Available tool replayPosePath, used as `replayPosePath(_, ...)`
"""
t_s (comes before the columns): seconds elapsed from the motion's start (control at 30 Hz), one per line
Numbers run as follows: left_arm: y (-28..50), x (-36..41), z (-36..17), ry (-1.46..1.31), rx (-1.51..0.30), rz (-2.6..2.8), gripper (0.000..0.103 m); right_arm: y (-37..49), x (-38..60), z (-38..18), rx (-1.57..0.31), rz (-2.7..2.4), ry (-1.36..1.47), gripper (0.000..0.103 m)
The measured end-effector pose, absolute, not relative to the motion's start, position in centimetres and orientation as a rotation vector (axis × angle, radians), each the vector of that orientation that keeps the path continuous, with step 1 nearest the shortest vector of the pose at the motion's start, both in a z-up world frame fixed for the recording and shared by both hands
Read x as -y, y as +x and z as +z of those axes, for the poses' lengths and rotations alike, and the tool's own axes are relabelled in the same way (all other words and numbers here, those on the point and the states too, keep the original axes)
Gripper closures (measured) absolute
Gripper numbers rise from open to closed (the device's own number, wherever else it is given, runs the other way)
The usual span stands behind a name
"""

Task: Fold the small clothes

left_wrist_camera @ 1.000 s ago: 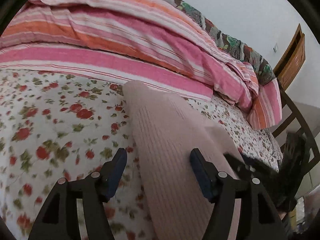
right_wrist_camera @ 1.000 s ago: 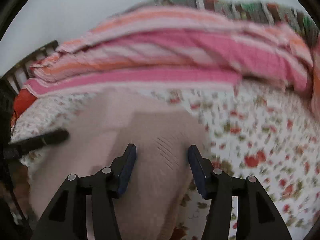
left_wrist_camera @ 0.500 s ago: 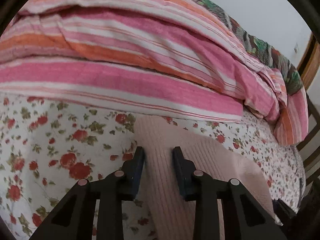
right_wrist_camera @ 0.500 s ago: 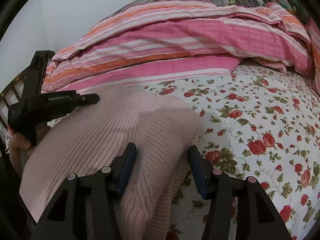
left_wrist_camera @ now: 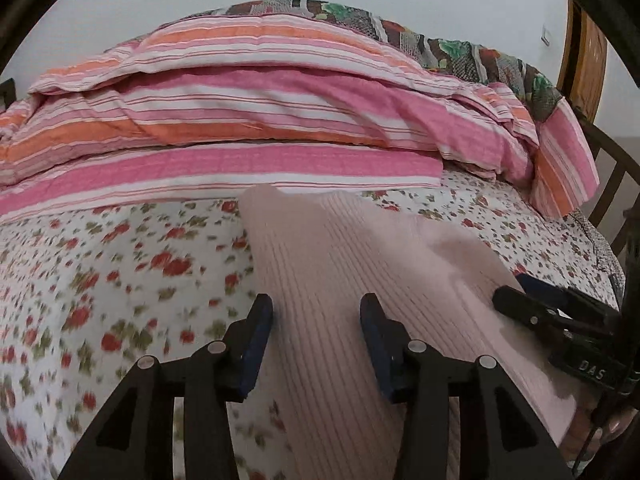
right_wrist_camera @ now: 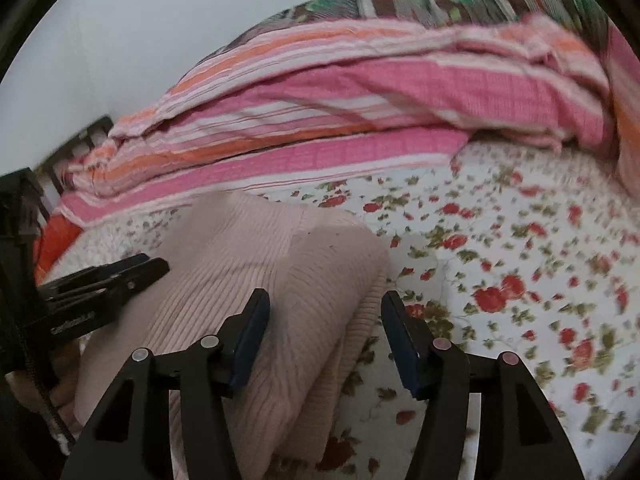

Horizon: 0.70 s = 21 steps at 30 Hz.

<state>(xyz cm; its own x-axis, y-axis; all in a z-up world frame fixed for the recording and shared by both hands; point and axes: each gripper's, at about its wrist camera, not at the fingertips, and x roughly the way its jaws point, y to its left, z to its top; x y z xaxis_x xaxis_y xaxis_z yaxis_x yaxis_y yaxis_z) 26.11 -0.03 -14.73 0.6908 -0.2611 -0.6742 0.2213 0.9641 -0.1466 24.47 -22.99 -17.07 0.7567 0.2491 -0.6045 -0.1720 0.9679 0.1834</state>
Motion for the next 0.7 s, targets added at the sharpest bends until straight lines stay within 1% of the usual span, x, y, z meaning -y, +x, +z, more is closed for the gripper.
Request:
replayPosePath(0.27,22.6,0.7,-14.6,-0.041,-0.755,-0.252,0.059,21.5,22.8,-16.5,-0.693,0.206,0.075,0.049)
replayPosePath(0.7,19.6,0.8,-16.1,-0.03,-0.714,-0.227,0.058,16.9,25.6,-16.9,-0.683,0.293,0.198,0.049)
